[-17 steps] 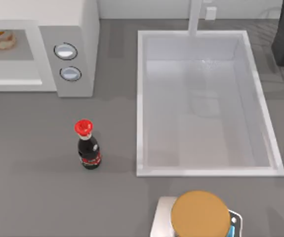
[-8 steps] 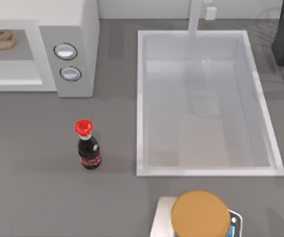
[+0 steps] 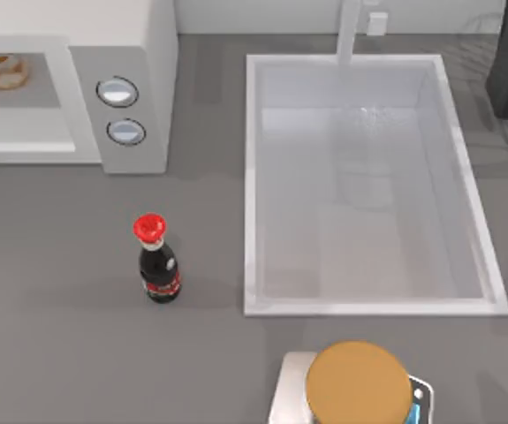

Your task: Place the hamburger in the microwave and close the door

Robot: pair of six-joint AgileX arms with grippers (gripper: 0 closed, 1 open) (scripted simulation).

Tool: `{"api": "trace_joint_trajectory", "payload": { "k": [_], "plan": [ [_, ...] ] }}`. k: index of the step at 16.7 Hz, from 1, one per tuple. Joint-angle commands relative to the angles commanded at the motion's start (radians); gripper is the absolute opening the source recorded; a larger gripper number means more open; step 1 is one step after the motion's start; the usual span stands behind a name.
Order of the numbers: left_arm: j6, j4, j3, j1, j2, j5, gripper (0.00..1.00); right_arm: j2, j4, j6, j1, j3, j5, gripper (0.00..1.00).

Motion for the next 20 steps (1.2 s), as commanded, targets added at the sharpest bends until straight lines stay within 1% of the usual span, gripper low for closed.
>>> {"api": "trace_joint_trajectory", "payload": {
  "k": [3, 8, 10, 16, 18, 20],
  "plan": [
    [-0.04, 0.034, -0.07, -0.036, -0.062, -0.018, 0.0, 0.0, 0.0, 0.0, 0.0, 0.0, 0.0, 1.0],
    [-0.151, 0.13, -0.289, -0.141, -0.235, -0.072, 0.0, 0.0, 0.0, 0.0, 0.0, 0.0, 0.0, 1.0],
    [-0.186, 0.163, -0.351, -0.171, -0.291, -0.086, 0.0, 0.0, 0.0, 0.0, 0.0, 0.0, 0.0, 1.0],
    [-0.201, 0.173, -0.372, -0.18, -0.31, -0.09, 0.0, 0.0, 0.0, 0.0, 0.0, 0.0, 0.0, 1.0],
    [-0.237, 0.185, -0.401, -0.213, -0.347, -0.114, 0.0, 0.0, 0.0, 0.0, 0.0, 0.0, 0.0, 1.0],
    [-0.3, 0.204, -0.454, -0.279, -0.414, -0.155, 0.0, 0.0, 0.0, 0.0, 0.0, 0.0, 0.0, 1.0]
  ]
}}
